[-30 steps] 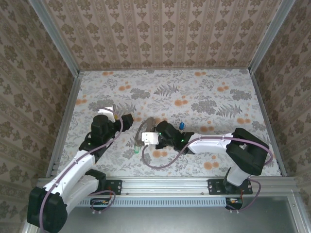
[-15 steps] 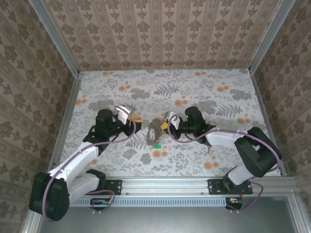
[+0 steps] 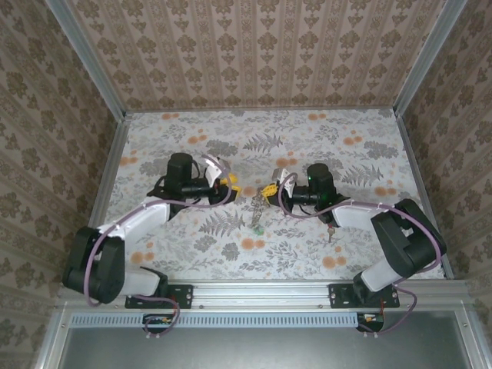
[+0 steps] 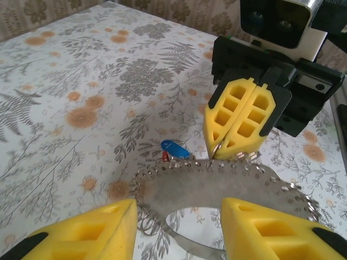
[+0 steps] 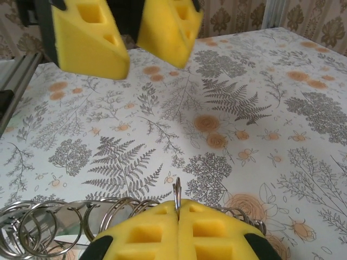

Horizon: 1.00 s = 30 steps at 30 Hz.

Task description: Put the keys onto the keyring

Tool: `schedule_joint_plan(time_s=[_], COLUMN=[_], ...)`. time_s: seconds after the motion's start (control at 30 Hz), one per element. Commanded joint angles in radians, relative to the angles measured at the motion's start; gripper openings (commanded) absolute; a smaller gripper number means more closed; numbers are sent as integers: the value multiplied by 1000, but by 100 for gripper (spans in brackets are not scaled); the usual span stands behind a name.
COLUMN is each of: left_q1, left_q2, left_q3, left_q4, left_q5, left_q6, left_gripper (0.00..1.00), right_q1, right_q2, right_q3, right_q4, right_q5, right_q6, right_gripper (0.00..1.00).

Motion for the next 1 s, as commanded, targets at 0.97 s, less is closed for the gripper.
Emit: schedule_joint_plan(time_s=[0.97], left_q1=[-111], left_q2=[40], left_q3=[34], left_q4=[-146], left_q5=[82], left_q6=[235], left_gripper=[32], right_q1=[70], right_q2=[-107], right_q3=[-11], right_q4=[-266], right_q5=[-46], right_q6=[-184], right_gripper=[0])
